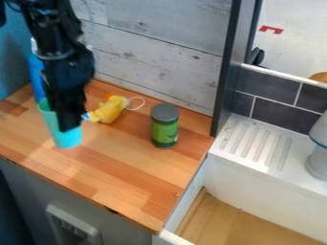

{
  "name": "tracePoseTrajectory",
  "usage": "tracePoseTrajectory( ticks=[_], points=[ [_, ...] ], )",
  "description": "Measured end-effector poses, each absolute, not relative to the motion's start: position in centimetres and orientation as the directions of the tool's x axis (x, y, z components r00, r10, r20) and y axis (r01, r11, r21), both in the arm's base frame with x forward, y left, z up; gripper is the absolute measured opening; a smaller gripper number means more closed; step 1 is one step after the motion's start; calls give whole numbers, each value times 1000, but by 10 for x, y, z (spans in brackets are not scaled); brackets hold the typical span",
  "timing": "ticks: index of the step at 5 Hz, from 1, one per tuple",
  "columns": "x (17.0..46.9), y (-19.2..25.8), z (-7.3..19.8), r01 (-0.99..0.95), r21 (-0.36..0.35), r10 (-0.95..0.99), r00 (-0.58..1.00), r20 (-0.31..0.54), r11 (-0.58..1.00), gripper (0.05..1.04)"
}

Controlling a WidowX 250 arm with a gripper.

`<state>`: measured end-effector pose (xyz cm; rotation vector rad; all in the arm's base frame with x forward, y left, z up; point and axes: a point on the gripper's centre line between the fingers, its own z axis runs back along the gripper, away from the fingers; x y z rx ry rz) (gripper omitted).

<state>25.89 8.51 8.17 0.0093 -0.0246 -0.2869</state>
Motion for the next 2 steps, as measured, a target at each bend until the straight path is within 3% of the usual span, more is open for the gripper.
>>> tracePoseTrajectory(
  ticks=[2],
  points=[
    [256,65,55,306,18,-306,950,56,952,103]
  ],
)
